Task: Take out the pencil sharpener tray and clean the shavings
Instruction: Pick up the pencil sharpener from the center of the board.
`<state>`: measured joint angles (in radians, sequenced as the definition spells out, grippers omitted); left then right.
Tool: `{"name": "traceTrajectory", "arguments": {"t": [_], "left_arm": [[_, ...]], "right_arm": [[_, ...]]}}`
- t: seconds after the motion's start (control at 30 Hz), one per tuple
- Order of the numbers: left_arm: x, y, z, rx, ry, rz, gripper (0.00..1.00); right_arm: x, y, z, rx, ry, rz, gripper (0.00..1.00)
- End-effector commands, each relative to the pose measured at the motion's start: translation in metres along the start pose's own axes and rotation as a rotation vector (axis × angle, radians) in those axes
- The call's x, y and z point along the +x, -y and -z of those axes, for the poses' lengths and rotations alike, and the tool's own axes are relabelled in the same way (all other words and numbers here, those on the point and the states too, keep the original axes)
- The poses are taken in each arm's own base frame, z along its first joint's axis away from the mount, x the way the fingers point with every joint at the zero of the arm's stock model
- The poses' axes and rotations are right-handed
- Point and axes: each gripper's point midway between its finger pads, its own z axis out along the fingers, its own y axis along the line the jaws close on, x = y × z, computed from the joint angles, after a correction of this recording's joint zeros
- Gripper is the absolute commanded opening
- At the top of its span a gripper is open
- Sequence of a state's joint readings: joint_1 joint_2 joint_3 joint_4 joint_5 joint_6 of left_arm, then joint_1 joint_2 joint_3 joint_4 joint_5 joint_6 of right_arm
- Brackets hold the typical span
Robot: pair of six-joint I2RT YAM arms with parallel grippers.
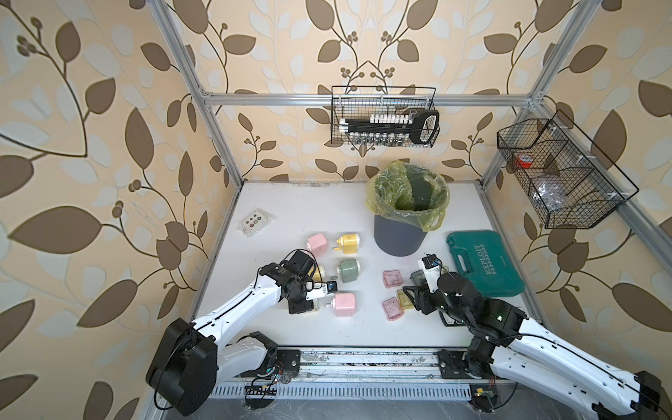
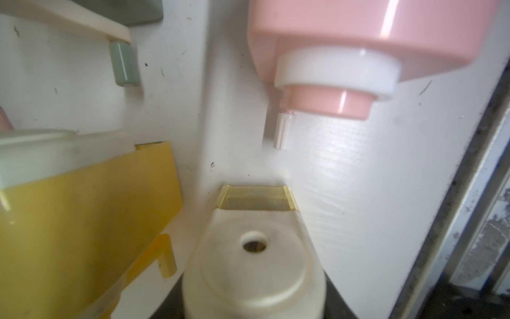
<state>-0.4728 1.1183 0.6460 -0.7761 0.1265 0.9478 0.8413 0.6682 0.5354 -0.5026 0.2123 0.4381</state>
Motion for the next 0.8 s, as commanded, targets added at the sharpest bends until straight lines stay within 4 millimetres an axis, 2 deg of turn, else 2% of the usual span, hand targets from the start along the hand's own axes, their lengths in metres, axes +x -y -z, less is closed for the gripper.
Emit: {"name": "traceTrajectory", "arguments": {"t": [0.0,0.03,0.13,0.23,0.33,0.37,0.47,0.6,0.77], "left_arm": [[-0.013,-0.001,0.02,-0.017,0.035,0.046,0.2],[-0.015,-0.003,0.025,-0.035,0.039,0.066,0.17],[-0.025,-0.001,0.045,-0.056,0.099,0.116,0.0],[-0.03,0.009,0.067,-0.074,0.147,0.101,0.0],[-0.035,0.022,0.092,-0.065,0.183,0.057,0.0],[-0.037,0.026,0.1,-0.056,0.193,0.049,0.0],[-0.041,0.034,0.121,-0.014,0.198,0.03,0.0],[-0.048,0.034,0.137,0.028,0.174,0.006,0.0],[-0.071,0.031,0.159,0.046,0.211,-0.025,0.0]], "right_arm": [[0.0,-0.001,-0.002,-0.006,0.004,0.03,0.62],[-0.002,-0.002,-0.002,-0.013,0.012,0.042,0.63],[-0.01,-0.003,0.004,-0.028,0.063,0.066,0.64],[-0.019,-0.008,0.01,-0.069,0.144,0.065,0.66],[-0.026,-0.016,0.011,-0.125,0.205,0.06,0.81],[-0.028,-0.017,0.011,-0.128,0.219,0.057,0.83],[-0.037,-0.037,0.01,-0.216,0.232,0.105,0.83],[-0.046,-0.087,0.007,-0.451,0.261,0.211,0.82],[-0.074,-0.125,0.016,-0.604,0.478,0.268,0.83]]}}
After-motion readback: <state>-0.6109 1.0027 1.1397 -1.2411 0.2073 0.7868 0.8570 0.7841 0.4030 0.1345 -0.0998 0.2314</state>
